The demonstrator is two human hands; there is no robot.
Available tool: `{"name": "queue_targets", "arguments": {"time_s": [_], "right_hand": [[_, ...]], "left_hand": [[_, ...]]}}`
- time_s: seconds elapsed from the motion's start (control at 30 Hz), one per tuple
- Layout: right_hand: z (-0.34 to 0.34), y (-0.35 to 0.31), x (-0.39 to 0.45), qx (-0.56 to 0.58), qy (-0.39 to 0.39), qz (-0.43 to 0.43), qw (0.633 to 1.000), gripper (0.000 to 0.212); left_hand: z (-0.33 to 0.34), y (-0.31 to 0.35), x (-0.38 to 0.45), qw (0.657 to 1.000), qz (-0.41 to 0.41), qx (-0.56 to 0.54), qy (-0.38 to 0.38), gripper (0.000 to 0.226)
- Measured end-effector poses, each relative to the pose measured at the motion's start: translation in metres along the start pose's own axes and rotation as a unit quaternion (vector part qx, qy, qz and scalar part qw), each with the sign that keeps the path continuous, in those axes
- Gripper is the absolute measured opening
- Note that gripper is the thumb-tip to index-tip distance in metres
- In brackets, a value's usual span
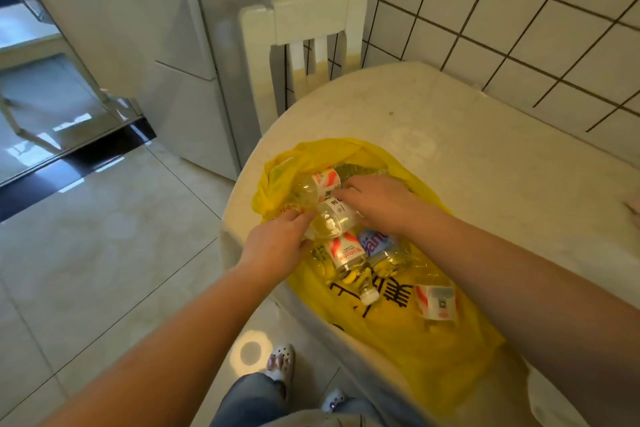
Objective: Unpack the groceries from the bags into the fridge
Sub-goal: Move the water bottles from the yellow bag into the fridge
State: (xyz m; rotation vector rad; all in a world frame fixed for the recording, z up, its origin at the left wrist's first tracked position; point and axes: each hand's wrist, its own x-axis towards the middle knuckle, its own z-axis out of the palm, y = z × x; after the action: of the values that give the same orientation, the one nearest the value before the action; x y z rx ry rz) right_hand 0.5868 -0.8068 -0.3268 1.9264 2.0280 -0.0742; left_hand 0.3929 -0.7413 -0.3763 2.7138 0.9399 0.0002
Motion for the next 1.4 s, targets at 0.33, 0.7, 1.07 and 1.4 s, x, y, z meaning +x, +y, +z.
{"name": "queue_targets", "arguments": {"time_s": [0.33,0.7,1.07,1.4], "right_hand": [[0.016,0.0,-0.001,0.061,0.069,0.036,0.995,0.072],[-0.022,-0.018,-0.017,0.408,0.257,0.13,0.866,0.07],[-0.053,-0.017,0.011,0.506,0.232,0.099,0.825,0.077],[-0.015,0.011,0.037,0.207,0.056,0.067,0.974,0.056]], "left_hand": [[-0.014,-0.016,0.003,0.985,0.083,-0.128,0.082,0.047],[-0.063,0.003,0.025,0.867,0.069,-0.485,0.09,0.061],[-0.088,-0.019,0.035,0.831,0.038,-0.539,0.134,0.05],[-0.114,-0.066,0.033,0.857,-0.007,-0.492,0.154,0.044]]}}
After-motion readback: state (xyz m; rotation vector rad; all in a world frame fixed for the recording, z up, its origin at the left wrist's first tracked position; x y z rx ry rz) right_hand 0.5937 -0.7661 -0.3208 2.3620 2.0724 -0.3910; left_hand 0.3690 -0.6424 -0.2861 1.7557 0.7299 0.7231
